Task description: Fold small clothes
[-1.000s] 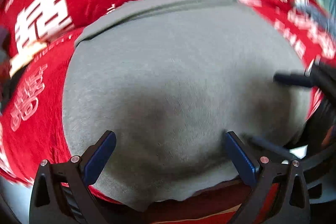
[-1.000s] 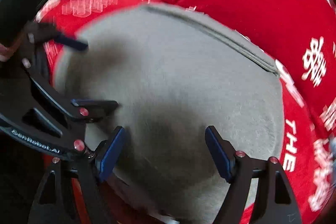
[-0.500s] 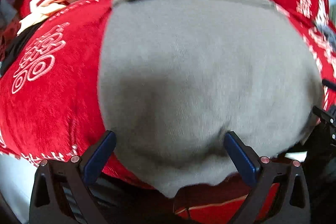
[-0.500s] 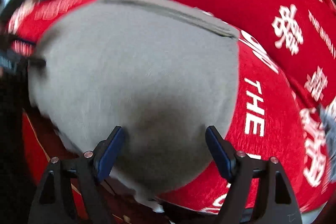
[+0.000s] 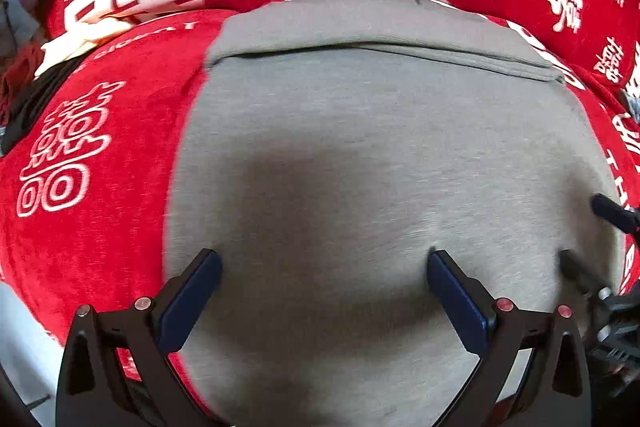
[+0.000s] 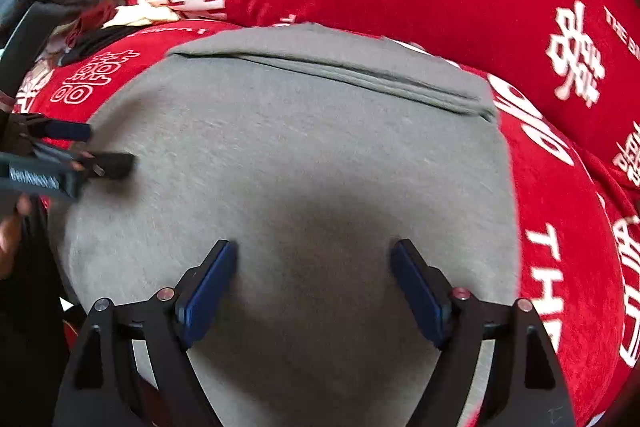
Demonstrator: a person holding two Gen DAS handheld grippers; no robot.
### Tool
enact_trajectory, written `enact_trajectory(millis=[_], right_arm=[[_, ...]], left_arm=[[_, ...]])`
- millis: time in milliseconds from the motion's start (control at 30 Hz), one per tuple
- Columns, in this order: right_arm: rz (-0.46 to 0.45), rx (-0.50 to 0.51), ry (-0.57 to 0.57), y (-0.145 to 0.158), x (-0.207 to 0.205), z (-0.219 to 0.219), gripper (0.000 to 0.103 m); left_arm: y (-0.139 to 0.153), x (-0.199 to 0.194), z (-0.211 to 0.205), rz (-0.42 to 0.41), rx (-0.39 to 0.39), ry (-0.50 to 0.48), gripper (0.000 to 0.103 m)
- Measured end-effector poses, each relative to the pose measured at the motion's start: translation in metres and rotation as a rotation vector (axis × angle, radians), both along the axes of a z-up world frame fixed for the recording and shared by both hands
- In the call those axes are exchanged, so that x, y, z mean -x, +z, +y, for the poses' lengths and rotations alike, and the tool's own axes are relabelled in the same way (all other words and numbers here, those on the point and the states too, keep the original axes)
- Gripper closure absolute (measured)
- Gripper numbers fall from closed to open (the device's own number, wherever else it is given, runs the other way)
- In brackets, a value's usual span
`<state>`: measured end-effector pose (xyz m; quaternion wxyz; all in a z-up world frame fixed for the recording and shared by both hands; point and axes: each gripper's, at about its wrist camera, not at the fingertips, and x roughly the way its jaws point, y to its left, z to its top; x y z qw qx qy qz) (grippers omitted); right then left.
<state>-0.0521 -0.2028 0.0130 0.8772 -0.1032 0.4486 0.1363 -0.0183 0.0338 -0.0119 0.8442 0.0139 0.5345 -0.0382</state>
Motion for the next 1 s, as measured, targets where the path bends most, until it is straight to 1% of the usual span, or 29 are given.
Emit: enact_trajectory(millis=[33, 100, 167, 233, 300, 333, 367, 400, 467, 500, 533, 600, 700, 733, 767, 800, 833, 867, 933, 1000], right_arm=[[0.012, 0.0, -0.015, 0.002, 0.0, -0.01, 0.02], [0.033, 0.006, -0.048, 0.005, -0.003, -0.024, 0.02], [0.049, 0.003, -0.094, 0.011, -0.014, -0.038, 0.02], [0.028, -0.012, -0.145, 0.022, -0.029, -0.047, 0.02], [-0.008, -0.023, -0.172, 0.038, -0.054, -0.043, 0.02], [-0.021, -0.024, -0.173, 0.043, -0.063, -0.04, 0.02], [-0.048, -0.02, -0.171, 0.052, -0.079, -0.032, 0.02], [-0.071, -0.019, -0.173, 0.06, -0.096, -0.022, 0.02], [-0.079, -0.033, -0.182, 0.066, -0.123, -0.007, 0.02], [-0.066, -0.048, -0.189, 0.067, -0.137, -0.001, 0.02], [-0.045, -0.059, -0.198, 0.066, -0.156, 0.008, 0.02], [-0.019, -0.063, -0.201, 0.063, -0.176, 0.02, 0.02], [0.018, -0.055, -0.186, 0.049, -0.201, 0.04, 0.02], [0.045, -0.06, -0.179, 0.04, -0.21, 0.046, 0.02], [0.07, -0.063, -0.172, 0.031, -0.213, 0.049, 0.02], [0.105, -0.053, -0.164, 0.021, -0.219, 0.052, 0.02], [0.132, -0.02, -0.164, 0.009, -0.223, 0.053, 0.02], [0.147, 0.01, -0.162, -0.002, -0.225, 0.051, 0.02], [0.103, -0.038, -0.149, -0.002, -0.222, 0.034, 0.02], [0.104, -0.036, -0.178, -0.002, -0.223, 0.013, 0.02]], left_arm=[[0.001, 0.001, 0.007, -0.008, -0.015, 0.02, 0.0], [0.002, -0.001, 0.022, -0.016, -0.013, 0.072, 0.0], [0.002, -0.009, 0.038, -0.007, 0.011, 0.146, 0.0], [0.007, -0.014, 0.041, -0.013, 0.036, 0.182, 0.0], [0.017, -0.033, 0.037, -0.033, 0.062, 0.176, 0.0], [0.025, -0.043, 0.031, -0.055, 0.064, 0.166, 0.0], [0.036, -0.057, 0.023, -0.089, 0.061, 0.153, 0.0], [0.042, -0.066, 0.019, -0.104, 0.058, 0.148, 0.0], [0.053, -0.093, 0.01, -0.129, 0.059, 0.149, 0.0], [0.056, -0.108, 0.006, -0.129, 0.058, 0.153, 0.0], [0.055, -0.124, 0.005, -0.113, 0.059, 0.153, 0.0], [0.05, -0.142, 0.002, -0.081, 0.042, 0.163, 0.0], [0.034, -0.166, 0.001, -0.04, 0.016, 0.169, 0.0], [0.027, -0.17, -0.001, -0.028, 0.015, 0.172, 0.0], [0.016, -0.176, 0.0, 0.007, 0.02, 0.171, 0.0], [0.011, -0.179, 0.0, 0.028, 0.02, 0.171, 0.0], [0.001, -0.182, 0.002, 0.054, 0.017, 0.172, 0.0], [-0.007, -0.182, 0.006, 0.067, 0.025, 0.168, 0.0], [-0.009, -0.18, 0.017, 0.048, 0.082, 0.154, 0.0], [-0.009, -0.178, 0.028, 0.044, 0.104, 0.143, 0.0]])
